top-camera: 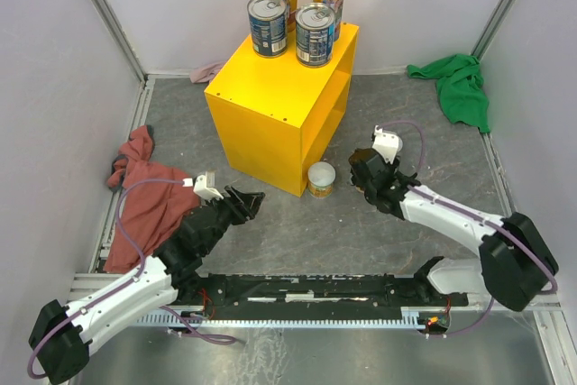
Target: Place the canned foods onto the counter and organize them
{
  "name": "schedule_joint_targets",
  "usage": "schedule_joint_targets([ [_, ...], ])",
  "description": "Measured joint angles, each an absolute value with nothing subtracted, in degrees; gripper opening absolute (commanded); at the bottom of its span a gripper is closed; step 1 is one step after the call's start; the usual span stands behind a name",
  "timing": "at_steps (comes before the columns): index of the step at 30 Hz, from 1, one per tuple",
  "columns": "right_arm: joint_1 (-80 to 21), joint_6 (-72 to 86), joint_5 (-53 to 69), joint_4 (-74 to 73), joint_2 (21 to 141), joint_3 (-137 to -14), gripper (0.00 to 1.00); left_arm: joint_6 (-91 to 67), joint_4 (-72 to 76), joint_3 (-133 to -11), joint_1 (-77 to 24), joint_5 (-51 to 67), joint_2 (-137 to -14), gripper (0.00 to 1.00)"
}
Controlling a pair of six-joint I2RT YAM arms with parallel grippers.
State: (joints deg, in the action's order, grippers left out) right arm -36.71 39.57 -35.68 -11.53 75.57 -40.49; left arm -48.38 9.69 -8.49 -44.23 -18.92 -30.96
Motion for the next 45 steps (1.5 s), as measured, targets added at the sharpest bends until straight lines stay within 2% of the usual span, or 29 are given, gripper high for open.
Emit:
schedule_joint_targets([
  [12, -49.10, 37.76, -44.05, -22.15, 61.89, -41.43, 0.01, -48.42, 9.45, -8.49, -44.23, -18.92, -30.65, 0.66],
  [21, -58.13, 33.76, -48.62, -31.14, 54.85, -53.56, 0.01, -48.42, 9.52, -8.49, -44.23, -18.81, -31.57, 0.66],
  [33, -62.63, 22.96, -49.56, -32.18, 56.03, -72.51, 0.01, -48.42, 9.10, -8.49, -44.23, -18.81, -29.71, 0.65],
  [45, -63.42, 15.66, -45.67, -31.20, 67.85, -89.56, 0.01, -48.42, 9.04, -8.49, -44.23, -18.76, -29.12, 0.66],
])
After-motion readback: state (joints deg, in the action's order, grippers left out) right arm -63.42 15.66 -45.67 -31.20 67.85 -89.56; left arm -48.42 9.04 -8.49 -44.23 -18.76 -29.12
